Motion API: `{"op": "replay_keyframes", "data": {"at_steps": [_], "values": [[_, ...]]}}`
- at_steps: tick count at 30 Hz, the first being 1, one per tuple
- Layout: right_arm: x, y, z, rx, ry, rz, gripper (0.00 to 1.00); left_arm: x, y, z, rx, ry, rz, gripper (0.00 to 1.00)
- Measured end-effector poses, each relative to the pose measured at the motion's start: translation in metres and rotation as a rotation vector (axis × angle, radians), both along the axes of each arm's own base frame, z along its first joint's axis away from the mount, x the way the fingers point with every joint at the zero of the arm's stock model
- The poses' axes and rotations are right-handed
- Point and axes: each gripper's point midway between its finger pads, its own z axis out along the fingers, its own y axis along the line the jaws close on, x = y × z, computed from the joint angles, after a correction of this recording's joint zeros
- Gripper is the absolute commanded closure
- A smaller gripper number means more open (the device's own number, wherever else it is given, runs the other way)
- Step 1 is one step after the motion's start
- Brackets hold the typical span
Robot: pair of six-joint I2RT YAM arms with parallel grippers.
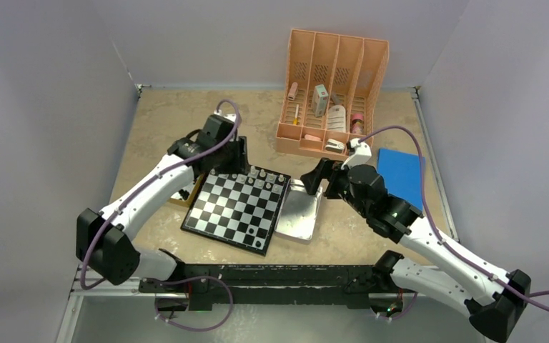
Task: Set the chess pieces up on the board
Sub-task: Pick up the chess piece from the storage box.
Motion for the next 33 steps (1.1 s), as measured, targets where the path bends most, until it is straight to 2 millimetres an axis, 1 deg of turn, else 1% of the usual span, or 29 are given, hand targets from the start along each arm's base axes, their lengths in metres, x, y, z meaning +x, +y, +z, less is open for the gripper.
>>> {"op": "replay_keyframes", "data": {"at_steps": [4, 7, 10, 15, 18, 23, 26, 30, 33], "values": [[-0.001, 0.003, -0.011, -0.025, 0.019, 0.021, 0.01, 0.03, 0.034, -0.006, 0.01, 0.016, 0.083, 0.59], [0.0, 0.004, -0.007, -0.017, 0.006, 0.026, 0.02, 0.05, 0.067, -0.009, 0.021, 0.02, 0.173, 0.62], [0.001, 0.006, -0.003, -0.007, -0.01, 0.033, 0.02, 0.063, 0.094, -0.011, 0.032, 0.017, 0.247, 0.63], [0.0, 0.011, 0.002, 0.016, -0.038, 0.062, 0.02, 0.081, 0.117, -0.007, 0.05, -0.002, 0.307, 0.65], [-0.001, 0.014, 0.006, 0.028, -0.049, 0.081, 0.02, 0.096, 0.135, -0.008, 0.072, -0.014, 0.357, 0.66], [0.0, 0.016, 0.01, 0.038, -0.064, 0.089, 0.02, 0.109, 0.173, -0.02, 0.092, -0.002, 0.451, 0.67], [-0.001, 0.018, 0.012, 0.045, -0.068, 0.096, 0.02, 0.113, 0.191, -0.026, 0.083, 0.008, 0.493, 0.68], [-0.001, 0.019, 0.012, 0.048, -0.069, 0.103, 0.02, 0.114, 0.208, -0.042, 0.061, 0.045, 0.53, 0.69], [-0.001, 0.019, 0.013, 0.048, -0.069, 0.103, 0.02, 0.11, 0.219, -0.059, 0.065, 0.09, 0.549, 0.7]]}}
